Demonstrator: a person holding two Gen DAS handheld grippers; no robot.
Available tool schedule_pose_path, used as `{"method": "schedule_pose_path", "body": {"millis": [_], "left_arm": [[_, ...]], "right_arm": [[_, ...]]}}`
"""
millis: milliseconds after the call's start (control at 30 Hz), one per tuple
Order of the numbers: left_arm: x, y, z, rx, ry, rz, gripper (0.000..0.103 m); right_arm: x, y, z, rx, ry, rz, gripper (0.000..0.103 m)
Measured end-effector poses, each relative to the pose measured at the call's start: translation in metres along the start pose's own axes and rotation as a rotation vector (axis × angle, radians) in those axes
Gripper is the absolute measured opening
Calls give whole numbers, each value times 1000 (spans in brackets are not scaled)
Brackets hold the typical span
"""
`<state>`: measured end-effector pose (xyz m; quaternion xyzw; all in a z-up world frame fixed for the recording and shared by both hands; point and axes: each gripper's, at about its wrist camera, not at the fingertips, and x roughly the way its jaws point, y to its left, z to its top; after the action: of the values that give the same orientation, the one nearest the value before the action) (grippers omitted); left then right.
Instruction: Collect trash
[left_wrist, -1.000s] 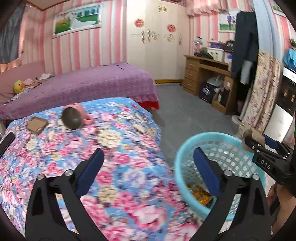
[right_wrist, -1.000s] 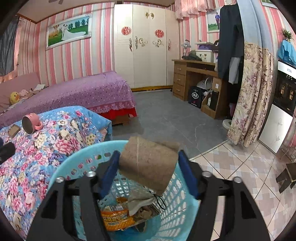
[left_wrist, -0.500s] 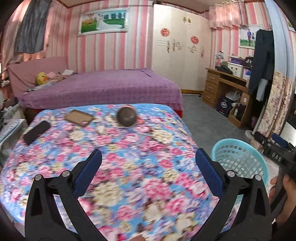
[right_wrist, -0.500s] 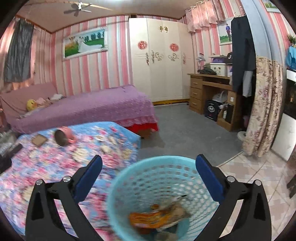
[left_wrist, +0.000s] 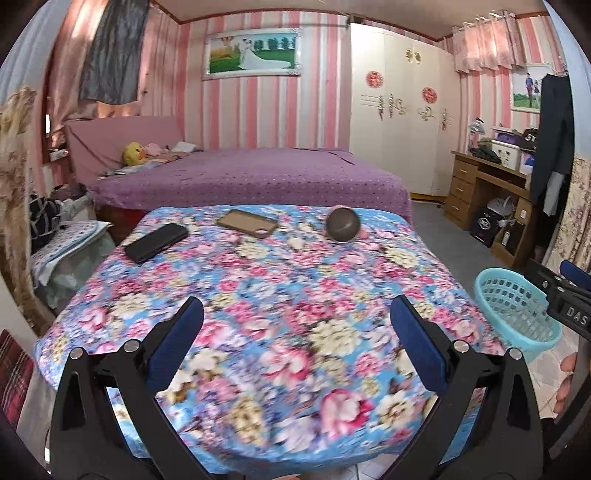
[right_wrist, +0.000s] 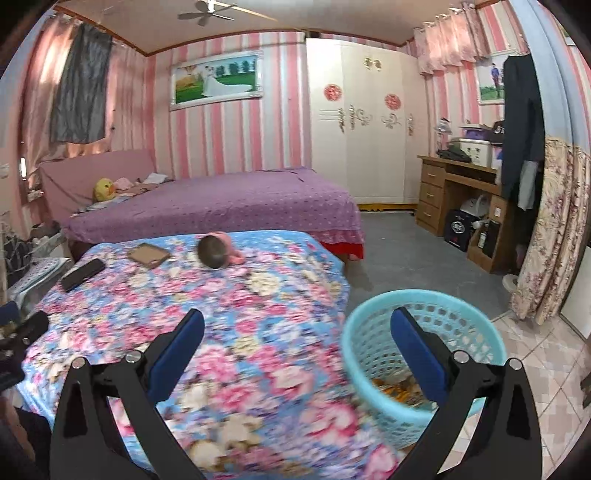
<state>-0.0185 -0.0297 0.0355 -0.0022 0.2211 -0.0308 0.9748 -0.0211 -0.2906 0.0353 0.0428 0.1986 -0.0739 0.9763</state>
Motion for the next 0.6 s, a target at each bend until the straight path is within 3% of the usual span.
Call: {"method": "schedule_pose_path", "body": {"millis": [233,600], "left_arm": [[-16,12,-10,19,-51,33,98],[-26,22,-11,2,-87,41,98]], "right_arm": [[-18,47,-15,-85,-17,30,98],[-30,60,-16,-105,-47,33,98]]}}
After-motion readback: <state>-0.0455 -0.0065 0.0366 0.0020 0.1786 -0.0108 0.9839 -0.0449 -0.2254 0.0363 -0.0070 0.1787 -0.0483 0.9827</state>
